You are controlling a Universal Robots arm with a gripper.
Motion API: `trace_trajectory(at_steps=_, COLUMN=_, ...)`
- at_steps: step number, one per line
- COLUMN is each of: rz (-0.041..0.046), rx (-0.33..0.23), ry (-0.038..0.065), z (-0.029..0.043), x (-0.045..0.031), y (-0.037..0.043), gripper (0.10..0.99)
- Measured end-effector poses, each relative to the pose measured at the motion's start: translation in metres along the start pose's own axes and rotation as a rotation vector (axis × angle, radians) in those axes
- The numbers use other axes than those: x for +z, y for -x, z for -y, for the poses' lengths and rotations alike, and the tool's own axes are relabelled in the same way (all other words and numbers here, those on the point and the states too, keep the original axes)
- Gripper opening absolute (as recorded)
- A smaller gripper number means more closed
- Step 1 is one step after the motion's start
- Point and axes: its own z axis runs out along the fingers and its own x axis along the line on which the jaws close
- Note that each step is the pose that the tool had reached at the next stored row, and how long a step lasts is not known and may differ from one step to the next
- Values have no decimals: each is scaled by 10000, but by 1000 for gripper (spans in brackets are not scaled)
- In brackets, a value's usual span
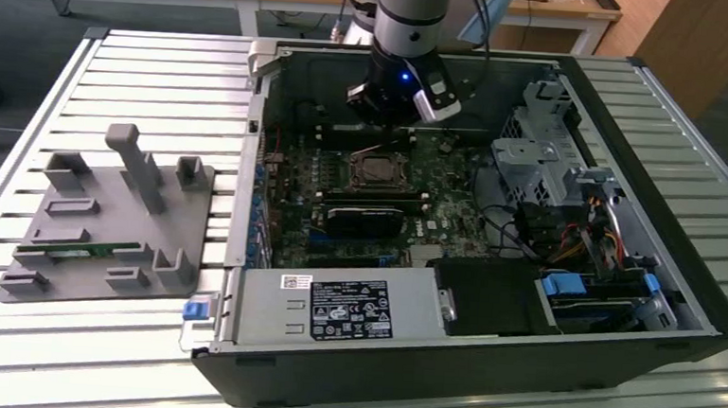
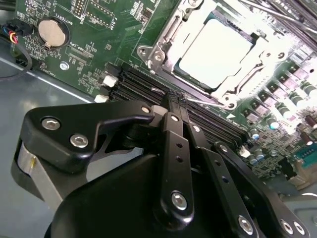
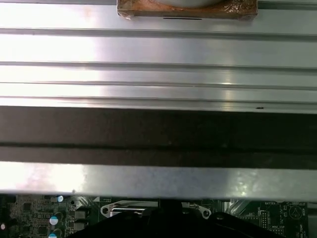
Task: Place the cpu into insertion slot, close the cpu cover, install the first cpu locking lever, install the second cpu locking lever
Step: 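Install the first cpu locking lever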
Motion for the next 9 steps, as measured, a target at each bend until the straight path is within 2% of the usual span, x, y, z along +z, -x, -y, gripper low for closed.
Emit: trace_trajectory(at_steps=9, rz=1, rx=12, ry=-16, z=6, x=94, y=41, gripper=106)
